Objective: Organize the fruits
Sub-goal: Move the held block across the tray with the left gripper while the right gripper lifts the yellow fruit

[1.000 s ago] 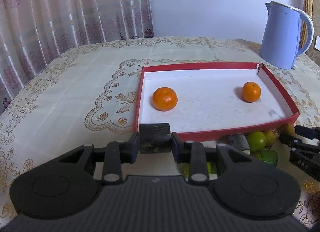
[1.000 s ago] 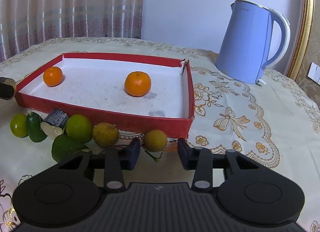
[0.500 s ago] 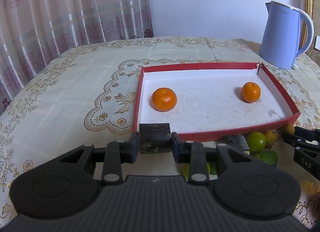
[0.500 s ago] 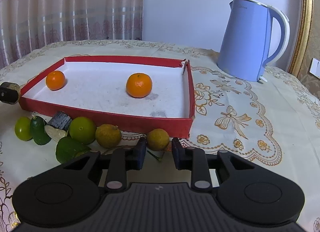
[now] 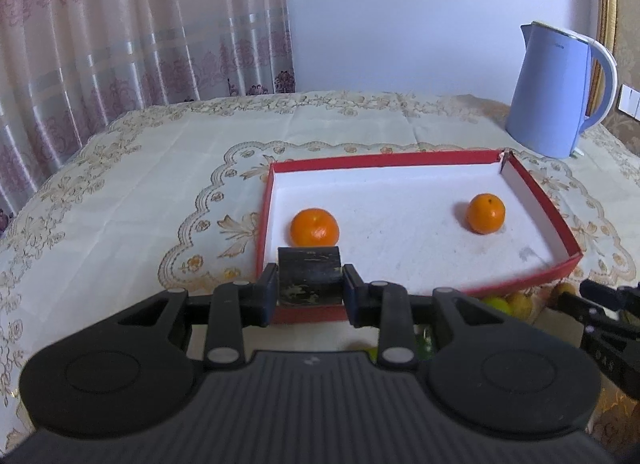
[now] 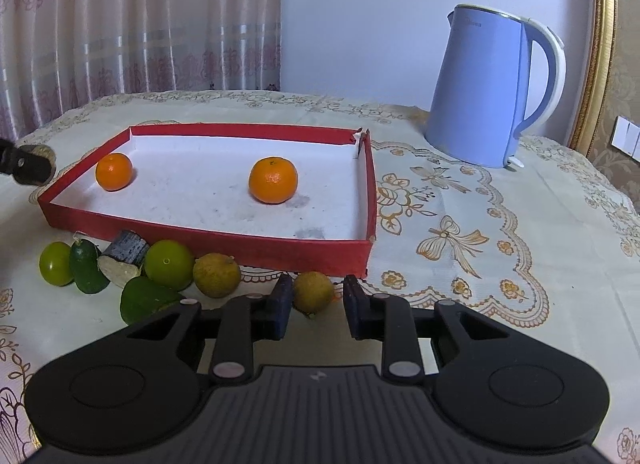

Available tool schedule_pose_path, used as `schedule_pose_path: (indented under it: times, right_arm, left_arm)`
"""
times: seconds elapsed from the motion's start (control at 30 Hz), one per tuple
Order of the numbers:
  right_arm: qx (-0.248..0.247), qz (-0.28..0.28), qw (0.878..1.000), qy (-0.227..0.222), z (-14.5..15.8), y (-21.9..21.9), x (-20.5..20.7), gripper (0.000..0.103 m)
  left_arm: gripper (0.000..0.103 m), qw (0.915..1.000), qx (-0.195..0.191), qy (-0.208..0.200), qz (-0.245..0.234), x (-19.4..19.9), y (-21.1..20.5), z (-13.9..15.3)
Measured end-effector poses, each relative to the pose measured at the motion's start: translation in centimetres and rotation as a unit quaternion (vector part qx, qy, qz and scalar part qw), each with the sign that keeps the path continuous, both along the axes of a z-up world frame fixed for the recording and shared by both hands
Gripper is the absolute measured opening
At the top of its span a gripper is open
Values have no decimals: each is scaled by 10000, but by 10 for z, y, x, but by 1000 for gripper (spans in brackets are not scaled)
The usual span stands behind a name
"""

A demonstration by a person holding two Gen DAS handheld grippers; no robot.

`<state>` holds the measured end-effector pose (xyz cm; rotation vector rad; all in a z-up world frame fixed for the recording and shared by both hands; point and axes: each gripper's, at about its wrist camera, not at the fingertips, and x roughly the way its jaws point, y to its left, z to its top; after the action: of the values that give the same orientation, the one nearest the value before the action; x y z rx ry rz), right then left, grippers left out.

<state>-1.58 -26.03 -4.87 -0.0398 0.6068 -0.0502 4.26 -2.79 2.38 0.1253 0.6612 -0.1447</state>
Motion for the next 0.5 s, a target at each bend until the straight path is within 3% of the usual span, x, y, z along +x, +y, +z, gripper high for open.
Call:
schedule_pose_path:
  times: [0.5]
  right_arm:
    - [138, 125, 9996, 211, -9, 2, 18, 25]
  left_arm:
    - [30, 10000, 4, -14, -40, 15, -2, 7]
